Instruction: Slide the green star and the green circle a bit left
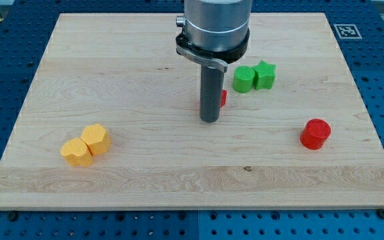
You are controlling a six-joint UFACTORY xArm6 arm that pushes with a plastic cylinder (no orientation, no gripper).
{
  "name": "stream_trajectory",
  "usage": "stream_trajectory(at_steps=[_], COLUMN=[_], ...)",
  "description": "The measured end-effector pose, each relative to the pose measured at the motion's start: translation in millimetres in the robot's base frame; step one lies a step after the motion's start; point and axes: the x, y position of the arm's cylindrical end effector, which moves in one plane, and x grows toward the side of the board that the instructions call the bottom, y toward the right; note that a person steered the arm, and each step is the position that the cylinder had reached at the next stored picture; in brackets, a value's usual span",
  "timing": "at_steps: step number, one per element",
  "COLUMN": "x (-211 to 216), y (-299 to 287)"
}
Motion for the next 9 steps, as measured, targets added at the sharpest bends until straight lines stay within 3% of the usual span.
stream_trajectory(at_steps=[3,5,7,9], x=[-27.8,15.3,-17.7,-53.4], y=[9.0,61.6,125.7,148.9])
